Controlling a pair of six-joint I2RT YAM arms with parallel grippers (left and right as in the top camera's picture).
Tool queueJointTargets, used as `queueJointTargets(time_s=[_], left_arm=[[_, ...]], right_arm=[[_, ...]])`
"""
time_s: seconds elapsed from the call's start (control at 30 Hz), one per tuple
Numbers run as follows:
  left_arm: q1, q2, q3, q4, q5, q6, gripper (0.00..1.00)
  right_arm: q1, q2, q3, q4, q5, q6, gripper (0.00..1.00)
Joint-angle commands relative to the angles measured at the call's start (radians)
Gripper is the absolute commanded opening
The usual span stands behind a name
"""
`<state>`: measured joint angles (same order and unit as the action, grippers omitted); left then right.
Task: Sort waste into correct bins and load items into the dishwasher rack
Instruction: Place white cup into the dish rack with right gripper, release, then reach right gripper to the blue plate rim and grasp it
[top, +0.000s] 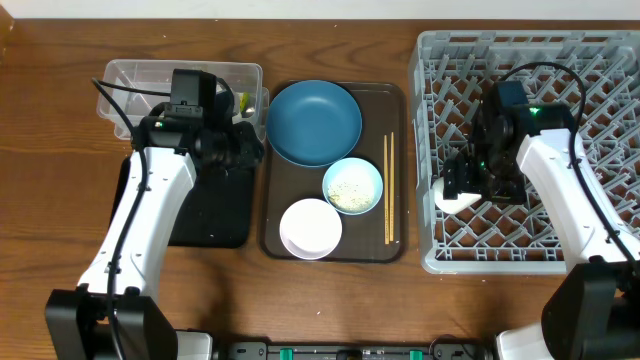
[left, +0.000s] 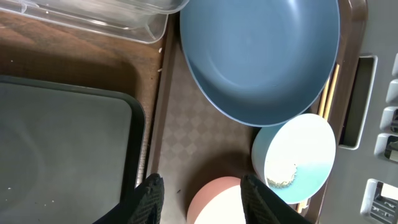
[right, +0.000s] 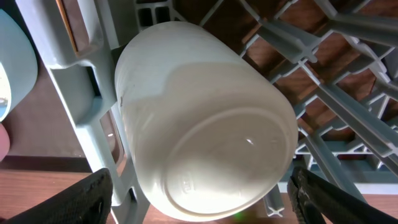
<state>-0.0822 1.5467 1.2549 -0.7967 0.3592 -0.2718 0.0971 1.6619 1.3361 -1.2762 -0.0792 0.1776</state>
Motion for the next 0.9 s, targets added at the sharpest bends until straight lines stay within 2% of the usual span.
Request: queueJointTargets(time_s=[0.0,0.23,0.47,0.63,0.87], left_arm=[[-0.002,0.002,0.005,-0.003,-0.013,0.010,0.43],[-0.002,0.002,0.005,-0.003,-0.013,0.010,0.43],[-0.002,0.002,0.005,-0.003,-0.013,0.010,0.44],[-0.002,0.002,0.005,-0.003,-0.013,0.010,0.44],[-0.002,0.002,0.005,-0.003,-0.013,0.010,0.44]], right_arm=[[0.007,-0.031,0.055,-0.007,-0.023,-0.002,0.88],[0.008,-0.113,0.177,-0.016,-0.061,-0.018,0.88],[0.078,-0.164,0.208,0.104,-0.165,-0.018,0.83],[0.171,-0.130,0.206,0.203,-0.160,-0.010,0.81],[0.272,0.000,0.206,0.391,-0.103,0.118,0.75]])
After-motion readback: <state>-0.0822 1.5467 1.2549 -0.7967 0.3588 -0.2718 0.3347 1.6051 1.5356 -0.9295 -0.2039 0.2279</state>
